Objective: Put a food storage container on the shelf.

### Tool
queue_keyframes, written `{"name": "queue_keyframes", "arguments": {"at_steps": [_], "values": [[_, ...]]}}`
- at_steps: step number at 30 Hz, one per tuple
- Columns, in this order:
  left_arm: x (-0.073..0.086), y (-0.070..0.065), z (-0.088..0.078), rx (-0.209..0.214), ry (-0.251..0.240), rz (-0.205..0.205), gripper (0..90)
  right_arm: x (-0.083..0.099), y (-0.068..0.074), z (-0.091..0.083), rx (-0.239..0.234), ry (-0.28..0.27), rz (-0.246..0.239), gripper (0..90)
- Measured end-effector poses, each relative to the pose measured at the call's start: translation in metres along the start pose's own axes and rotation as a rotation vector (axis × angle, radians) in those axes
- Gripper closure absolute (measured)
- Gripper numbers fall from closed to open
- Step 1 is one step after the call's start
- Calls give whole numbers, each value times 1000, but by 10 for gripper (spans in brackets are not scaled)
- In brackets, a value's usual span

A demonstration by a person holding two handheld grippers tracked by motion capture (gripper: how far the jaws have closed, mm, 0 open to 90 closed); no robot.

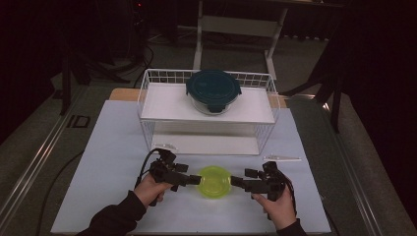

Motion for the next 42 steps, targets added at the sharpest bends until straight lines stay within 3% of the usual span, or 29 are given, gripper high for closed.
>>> {"name": "queue_keyframes", "arguments": {"at_steps": [5, 6, 7, 13, 14, 18, 22, 25, 29, 35, 42], "values": [[1, 9, 2, 26, -3, -123, 202, 4, -6, 11, -7, 47, 92, 261], [2, 11, 3, 56, 8, -153, 221, 4, -7, 12, -14, 55, 113, 287], [3, 11, 4, 60, 15, -158, 250, 6, -9, 15, -15, 67, 144, 331], [7, 14, 16, 41, 62, -233, 392, 12, -14, 26, -12, 126, 223, 479], [7, 15, 17, 46, 69, -232, 447, 13, -15, 28, -8, 132, 238, 505], [9, 15, 22, 55, 88, -246, 525, 16, -17, 32, 8, 153, 268, 563], [11, 17, 24, 73, 91, -260, 662, 18, -18, 35, -16, 161, 302, 657], [13, 15, 24, 73, 98, -248, 714, 17, -15, 35, -29, 160, 295, 729], [14, 12, 25, 62, 100, -265, 738, 18, -13, 37, -35, 169, 280, 743], [18, 11, 21, 74, 100, -332, 772, 19, -9, 34, -39, 162, 286, 770], [16, 6, 16, 73, 88, -315, 809, 17, -4, 31, -22, 134, 270, 809]]}}
Point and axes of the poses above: each handheld gripper's, and its own axes: z roughly forward along the jaws, x roughly out of its underside, y roughly to its left, the point moved 1 cm from there along z, roughly forward along the jaws
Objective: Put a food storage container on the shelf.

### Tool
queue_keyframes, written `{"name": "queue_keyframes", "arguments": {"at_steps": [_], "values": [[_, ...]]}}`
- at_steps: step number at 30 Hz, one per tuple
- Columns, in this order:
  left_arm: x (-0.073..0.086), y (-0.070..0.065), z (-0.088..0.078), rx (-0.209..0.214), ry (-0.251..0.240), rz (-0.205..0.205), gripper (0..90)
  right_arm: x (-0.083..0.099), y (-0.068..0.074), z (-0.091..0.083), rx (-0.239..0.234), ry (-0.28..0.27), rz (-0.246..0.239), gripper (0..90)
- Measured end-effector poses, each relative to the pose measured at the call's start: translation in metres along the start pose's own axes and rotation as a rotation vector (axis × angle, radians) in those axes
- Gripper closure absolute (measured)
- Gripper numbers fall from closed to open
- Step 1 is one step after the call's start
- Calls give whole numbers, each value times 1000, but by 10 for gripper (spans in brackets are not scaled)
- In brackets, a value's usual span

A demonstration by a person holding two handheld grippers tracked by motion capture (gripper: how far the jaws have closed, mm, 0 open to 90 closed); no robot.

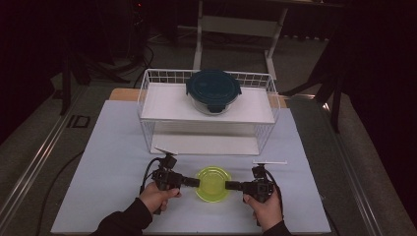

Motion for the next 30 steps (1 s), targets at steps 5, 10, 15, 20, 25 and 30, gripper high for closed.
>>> {"name": "queue_keyframes", "arguments": {"at_steps": [5, 10, 15, 20, 25, 30], "values": [[-2, -1, -4, 14, -8, 6, 809, -2, 4, -2, 9, -7, -19, 809], [-5, -7, -13, 25, -29, 30, 810, -8, 13, -7, 7, -19, -48, 808], [-9, -16, -24, 39, -63, 38, 809, -16, 25, -14, 2, -42, -76, 809], [-12, -26, -34, 36, -83, 60, 809, -23, 37, -21, -1, -63, -105, 809], [-15, -36, -44, 31, -102, 77, 809, -28, 47, -27, -8, -74, -130, 809], [-19, -48, -54, 29, -121, 100, 810, -35, 59, -35, -8, -88, -153, 809]]}}
Point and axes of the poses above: each handheld gripper's, and its own axes: z roughly forward along the jaws, x roughly out of its underside, y roughly to its left, the point moved 1 cm from there along z, roughly forward along the jaws
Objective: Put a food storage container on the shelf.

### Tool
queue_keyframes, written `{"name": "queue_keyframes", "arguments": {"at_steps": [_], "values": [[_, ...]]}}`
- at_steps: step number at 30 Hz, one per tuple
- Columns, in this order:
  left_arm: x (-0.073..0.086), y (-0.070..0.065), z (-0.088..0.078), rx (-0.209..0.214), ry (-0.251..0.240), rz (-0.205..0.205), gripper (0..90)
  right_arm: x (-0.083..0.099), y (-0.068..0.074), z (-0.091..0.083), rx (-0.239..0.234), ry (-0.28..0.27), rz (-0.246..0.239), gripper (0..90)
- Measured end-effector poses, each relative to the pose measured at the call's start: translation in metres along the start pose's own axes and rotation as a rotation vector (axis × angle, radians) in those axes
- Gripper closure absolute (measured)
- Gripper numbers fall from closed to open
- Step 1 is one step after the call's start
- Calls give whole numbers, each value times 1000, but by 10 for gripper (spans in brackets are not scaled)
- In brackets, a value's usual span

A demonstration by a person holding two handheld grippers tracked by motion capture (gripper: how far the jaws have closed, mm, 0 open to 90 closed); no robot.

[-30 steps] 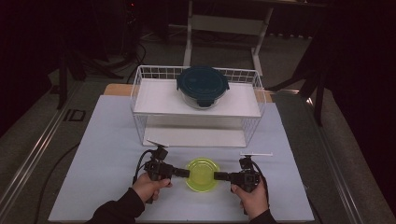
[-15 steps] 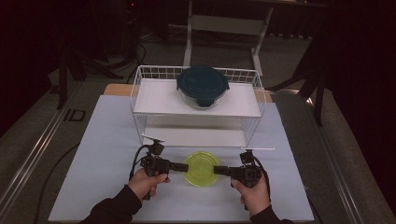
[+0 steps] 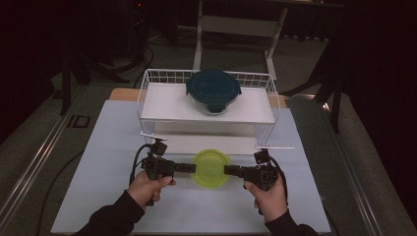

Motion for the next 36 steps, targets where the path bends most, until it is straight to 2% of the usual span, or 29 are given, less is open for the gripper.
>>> {"name": "queue_keyframes", "arguments": {"at_steps": [12, 16, 18, 19, 23, 25, 33, 34, 36], "values": [[-23, -31, -23, -2, -50, 48, 810, -29, 27, -22, 0, -40, -60, 809], [-31, -40, -31, -4, -66, 56, 810, -41, 34, -27, 0, -52, -82, 809], [-31, -40, -31, -4, -66, 56, 810, -43, 36, -28, -4, -58, -83, 809], [-40, -46, -40, 7, -84, 74, 810, -51, 42, -32, -7, -69, -95, 809], [-47, -54, -48, 4, -102, 89, 810, -60, 50, -35, -6, -81, -111, 809], [-57, -61, -54, -5, -116, 101, 812, -71, 57, -39, -8, -91, -122, 809], [-81, -75, -65, -21, -137, 138, 812, -96, 69, -48, 1, -124, -138, 810], [-90, -80, -67, -26, -144, 144, 813, -102, 70, -50, 2, -131, -136, 810], [-97, -83, -68, -29, -152, 151, 813, -111, 72, -53, 9, -142, -139, 810]]}}
Point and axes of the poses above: each handheld gripper's, and its own axes: z roughly forward along the jaws, x roughly out of its underside, y roughly to its left, the point moved 1 cm from there along z, roughly forward along the jaws
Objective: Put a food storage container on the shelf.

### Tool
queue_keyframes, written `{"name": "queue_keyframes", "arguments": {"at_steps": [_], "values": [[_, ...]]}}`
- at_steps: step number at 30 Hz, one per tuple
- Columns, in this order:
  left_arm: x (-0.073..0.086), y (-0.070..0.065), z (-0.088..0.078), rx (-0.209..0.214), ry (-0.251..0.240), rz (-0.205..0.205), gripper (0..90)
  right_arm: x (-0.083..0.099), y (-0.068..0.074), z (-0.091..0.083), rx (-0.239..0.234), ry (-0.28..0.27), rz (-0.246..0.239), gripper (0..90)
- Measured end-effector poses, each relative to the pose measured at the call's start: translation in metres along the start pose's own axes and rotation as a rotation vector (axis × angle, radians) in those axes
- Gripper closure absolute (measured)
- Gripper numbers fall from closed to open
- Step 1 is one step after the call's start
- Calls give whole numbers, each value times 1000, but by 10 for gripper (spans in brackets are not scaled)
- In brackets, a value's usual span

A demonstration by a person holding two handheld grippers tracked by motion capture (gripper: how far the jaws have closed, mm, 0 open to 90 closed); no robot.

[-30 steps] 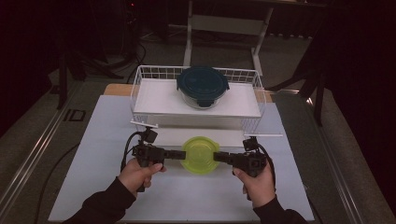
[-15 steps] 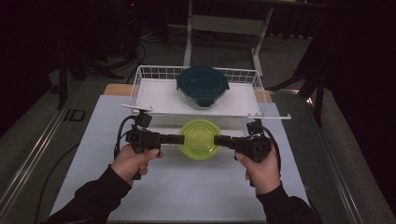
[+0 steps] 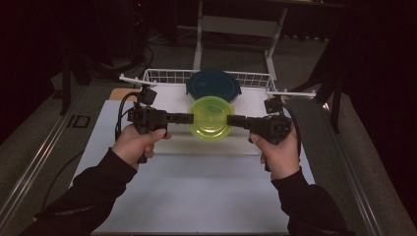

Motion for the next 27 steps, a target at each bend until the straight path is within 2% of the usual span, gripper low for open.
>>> {"name": "queue_keyframes", "arguments": {"at_steps": [2, 4, 14, 23, 27], "values": [[-3, -1, 0, -1, -3, -1, 812, -8, 1, -2, 9, -8, -4, 809], [-15, -3, 0, -2, -12, 5, 813, -17, 0, -3, 12, -19, -7, 809], [-43, -3, 3, -7, -29, 5, 813, -45, -3, -3, 33, -47, -1, 809], [-67, 0, 11, -45, -22, 1, 812, -62, -13, 2, 47, -60, 30, 809], [-71, 2, 14, -51, -16, -11, 811, -67, -17, 4, 55, -55, 37, 809]]}}
Point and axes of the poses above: each handheld gripper's, and its own axes: z roughly forward along the jaws, x roughly out of its underside, y roughly to its left, the point moved 1 cm from there along z, roughly forward along the jaws
